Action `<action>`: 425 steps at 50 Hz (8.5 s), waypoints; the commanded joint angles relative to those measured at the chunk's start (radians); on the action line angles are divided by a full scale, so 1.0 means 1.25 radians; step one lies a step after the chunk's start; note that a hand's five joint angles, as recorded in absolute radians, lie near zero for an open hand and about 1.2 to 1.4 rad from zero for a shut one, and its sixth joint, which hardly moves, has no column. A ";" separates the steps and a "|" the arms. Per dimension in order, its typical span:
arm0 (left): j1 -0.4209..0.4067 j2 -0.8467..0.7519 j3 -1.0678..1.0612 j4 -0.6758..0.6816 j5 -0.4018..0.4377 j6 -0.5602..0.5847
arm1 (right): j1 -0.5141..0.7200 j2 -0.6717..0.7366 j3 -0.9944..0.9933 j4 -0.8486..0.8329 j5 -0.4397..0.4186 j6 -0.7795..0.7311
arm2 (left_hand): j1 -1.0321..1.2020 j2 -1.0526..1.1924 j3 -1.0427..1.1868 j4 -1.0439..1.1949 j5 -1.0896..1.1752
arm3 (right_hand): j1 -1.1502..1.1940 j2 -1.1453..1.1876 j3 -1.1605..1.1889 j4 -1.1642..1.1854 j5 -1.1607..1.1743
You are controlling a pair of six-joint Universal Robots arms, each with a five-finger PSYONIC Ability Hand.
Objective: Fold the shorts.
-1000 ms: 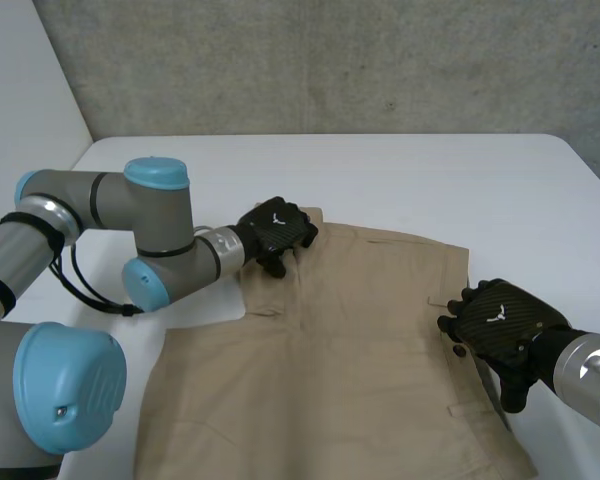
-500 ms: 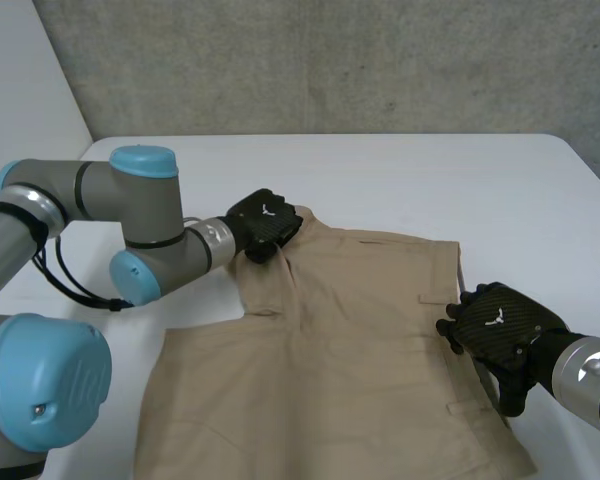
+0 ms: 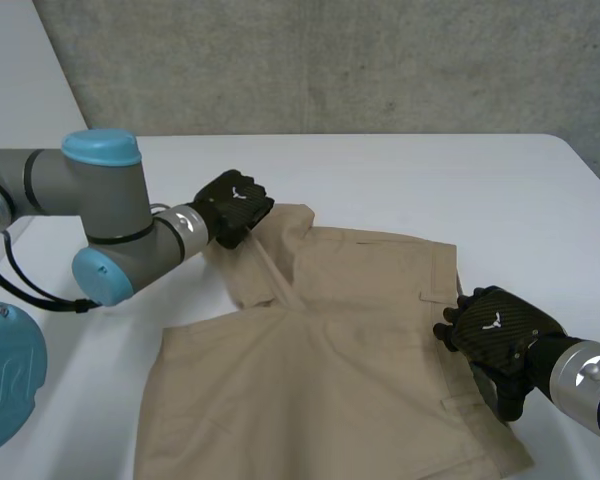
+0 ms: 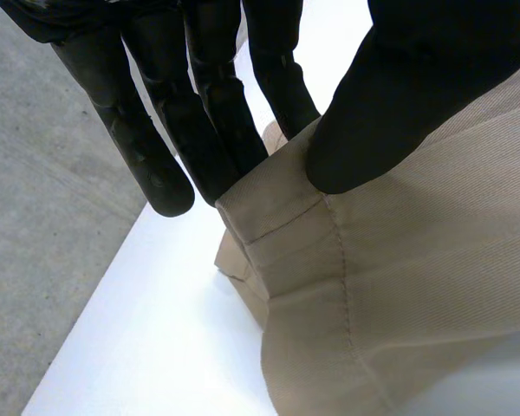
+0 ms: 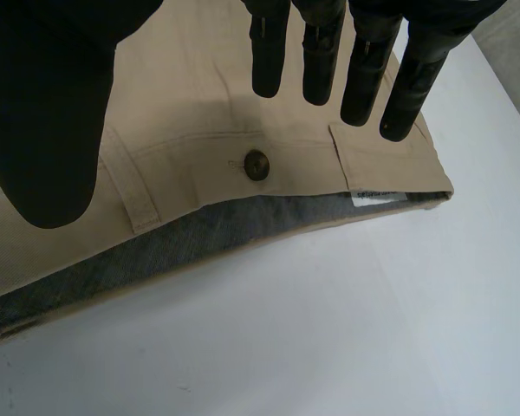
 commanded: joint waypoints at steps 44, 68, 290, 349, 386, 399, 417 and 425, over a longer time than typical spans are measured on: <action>0.068 0.284 -0.457 0.002 -0.183 -0.008 | 0.002 0.014 0.006 -0.023 0.001 0.005 | -0.376 -0.448 -0.441 -0.448 -0.425 | 0.051 -0.003 0.032 0.024 0.026; 0.064 0.641 -0.738 0.018 -0.159 -0.169 | -0.009 -0.076 0.062 0.113 -0.102 0.026 | -0.577 -0.649 -0.641 -0.648 -0.625 | 0.055 0.002 0.037 0.029 0.030; -0.022 0.260 -0.402 0.467 -0.155 -0.250 | 0.087 0.280 -0.419 -0.164 0.156 0.469 | -0.727 -0.799 -0.792 -0.798 -0.776 | -0.062 -0.116 -0.081 -0.089 -0.087; -0.008 0.355 -0.562 0.418 -0.154 -0.293 | -0.051 0.283 -0.354 -0.233 0.173 0.136 | -0.727 -0.799 -0.792 -0.798 -0.776 | 0.909 0.856 0.891 0.883 0.884; -0.007 0.408 -0.525 0.427 -0.155 -0.371 | 0.356 0.342 -0.552 -0.203 0.007 0.371 | -0.722 -0.795 -0.787 -0.794 -0.771 | -0.068 -0.122 -0.086 -0.095 -0.093; -0.142 0.290 -0.348 0.414 -0.141 -0.537 | 0.189 0.275 -0.483 -0.202 0.040 0.715 | -0.694 -0.766 -0.759 -0.766 -0.743 | -0.068 -0.122 -0.086 -0.095 -0.093; -0.173 0.043 -0.142 0.220 -0.090 -0.536 | 0.177 0.398 -0.576 -0.166 0.145 0.727 | -0.628 -0.701 -0.693 -0.700 -0.677 | -0.068 -0.122 -0.086 -0.095 -0.093; -0.158 0.022 -0.148 0.174 -0.160 -0.519 | 0.187 0.484 -0.641 -0.104 0.145 0.722 | -0.626 -0.698 -0.691 -0.697 -0.675 | -0.068 -0.122 -0.086 -0.095 -0.093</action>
